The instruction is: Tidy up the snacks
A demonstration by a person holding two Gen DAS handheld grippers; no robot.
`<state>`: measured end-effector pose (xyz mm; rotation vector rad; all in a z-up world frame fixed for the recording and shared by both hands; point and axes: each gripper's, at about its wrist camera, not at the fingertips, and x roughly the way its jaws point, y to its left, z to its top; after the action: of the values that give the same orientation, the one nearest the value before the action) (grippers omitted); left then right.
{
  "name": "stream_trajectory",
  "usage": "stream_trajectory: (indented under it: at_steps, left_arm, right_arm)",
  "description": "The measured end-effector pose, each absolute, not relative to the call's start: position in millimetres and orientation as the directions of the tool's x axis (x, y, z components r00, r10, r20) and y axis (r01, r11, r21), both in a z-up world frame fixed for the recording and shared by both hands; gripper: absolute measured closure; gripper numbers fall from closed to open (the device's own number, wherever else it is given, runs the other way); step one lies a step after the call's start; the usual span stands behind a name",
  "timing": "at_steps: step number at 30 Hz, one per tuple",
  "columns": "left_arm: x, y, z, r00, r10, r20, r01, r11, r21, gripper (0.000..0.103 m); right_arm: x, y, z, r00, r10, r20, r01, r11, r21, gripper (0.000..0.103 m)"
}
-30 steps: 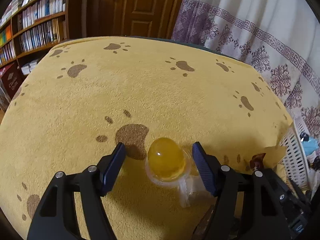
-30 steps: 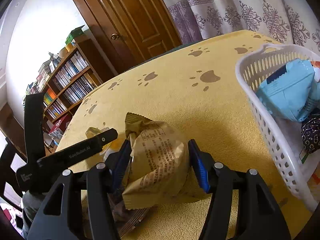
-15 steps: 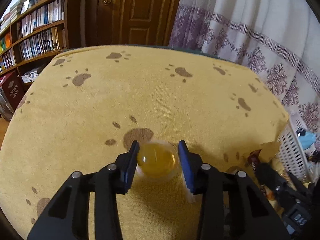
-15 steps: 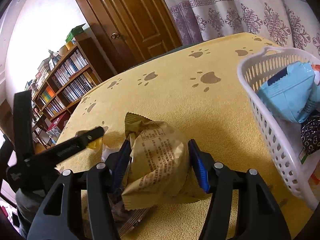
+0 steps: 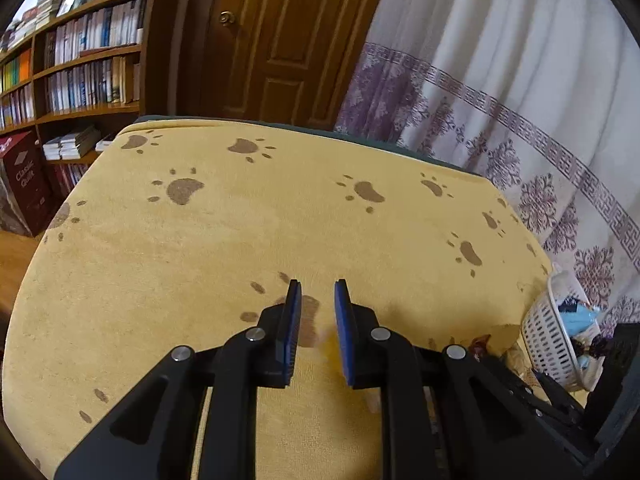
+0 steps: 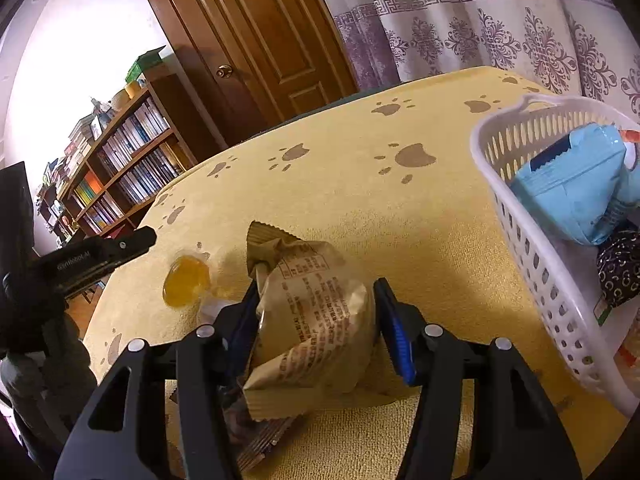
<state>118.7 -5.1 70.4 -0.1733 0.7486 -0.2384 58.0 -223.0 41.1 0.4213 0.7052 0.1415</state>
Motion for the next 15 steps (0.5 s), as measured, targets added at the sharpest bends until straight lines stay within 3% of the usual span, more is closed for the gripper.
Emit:
stream_trajectory:
  at_steps: [5, 6, 8, 15]
  left_arm:
    - [129.0, 19.7, 68.3, 0.699, -0.254, -0.669, 0.094, 0.959, -0.266, 0.083]
    - [130.2, 22.4, 67.3, 0.694, -0.254, -0.673, 0.087, 0.958, -0.272, 0.078]
    - [131.8, 27.4, 65.4, 0.686, -0.261, -0.679, 0.068, 0.952, -0.298, 0.047]
    - [126.2, 11.4, 64.4, 0.66, -0.282, -0.696, 0.128, 0.956, -0.266, 0.037]
  right_arm:
    - [58.6, -224.1, 40.4, 0.756, 0.266, -0.598, 0.017, 0.905, 0.424, 0.046]
    - [58.4, -224.3, 40.3, 0.756, 0.266, -0.597, 0.017, 0.905, 0.425, 0.046]
    - [58.4, -224.5, 40.1, 0.757, 0.267, -0.596, 0.017, 0.904, 0.427, 0.046]
    - [58.3, -228.5, 40.0, 0.758, 0.282, -0.589, 0.014, 0.894, 0.447, 0.046]
